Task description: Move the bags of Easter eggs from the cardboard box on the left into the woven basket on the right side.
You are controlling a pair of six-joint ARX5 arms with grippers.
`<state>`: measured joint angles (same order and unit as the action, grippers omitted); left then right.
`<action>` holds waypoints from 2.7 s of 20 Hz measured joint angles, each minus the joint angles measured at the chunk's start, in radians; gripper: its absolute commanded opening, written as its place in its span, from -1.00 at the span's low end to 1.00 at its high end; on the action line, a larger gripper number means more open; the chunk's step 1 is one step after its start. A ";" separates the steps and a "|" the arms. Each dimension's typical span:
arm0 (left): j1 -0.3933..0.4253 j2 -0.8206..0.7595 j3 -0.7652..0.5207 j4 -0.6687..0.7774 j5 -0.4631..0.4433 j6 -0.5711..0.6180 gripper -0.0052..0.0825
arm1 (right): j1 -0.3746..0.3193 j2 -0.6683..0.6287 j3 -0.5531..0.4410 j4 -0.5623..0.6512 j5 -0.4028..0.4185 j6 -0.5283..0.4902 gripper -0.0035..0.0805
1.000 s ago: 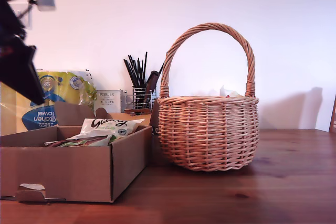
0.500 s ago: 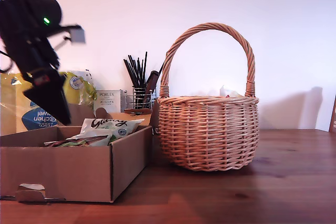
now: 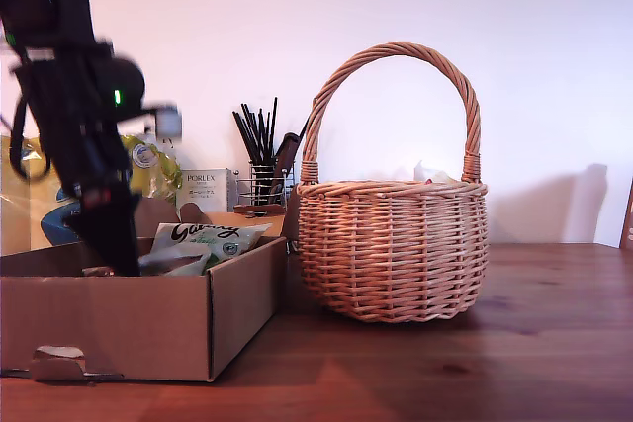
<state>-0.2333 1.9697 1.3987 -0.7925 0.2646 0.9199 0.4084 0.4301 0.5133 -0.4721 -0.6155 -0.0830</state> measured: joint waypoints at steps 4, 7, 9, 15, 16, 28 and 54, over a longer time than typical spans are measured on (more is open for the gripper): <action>0.002 0.005 0.001 -0.024 0.003 0.000 -0.01 | 0.000 0.000 0.000 -0.001 0.000 0.000 -0.95; 0.002 0.005 0.002 -0.080 0.004 -0.001 -0.18 | 0.000 0.000 0.000 0.000 0.000 -0.020 -0.95; 0.002 0.005 0.002 -0.103 0.005 -0.001 -0.48 | 0.000 0.000 0.000 0.000 0.000 -0.020 -0.95; 0.002 0.005 0.007 -0.148 -0.015 -0.031 -0.94 | 0.000 0.000 0.000 0.000 0.000 -0.020 -0.95; 0.000 0.005 0.017 -0.173 -0.021 -0.031 -0.94 | 0.000 0.000 0.000 0.000 0.000 -0.020 -0.95; -0.031 0.017 0.337 -0.482 -0.020 -0.102 -0.94 | 0.000 0.000 0.000 0.000 0.000 -0.020 -0.95; -0.331 -0.197 0.439 -0.154 0.249 -0.299 -0.94 | 0.000 0.000 0.000 0.001 0.000 -0.020 -0.95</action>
<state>-0.5644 1.7725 1.8381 -0.9462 0.5133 0.6212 0.4084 0.4301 0.5133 -0.4709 -0.6155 -0.1032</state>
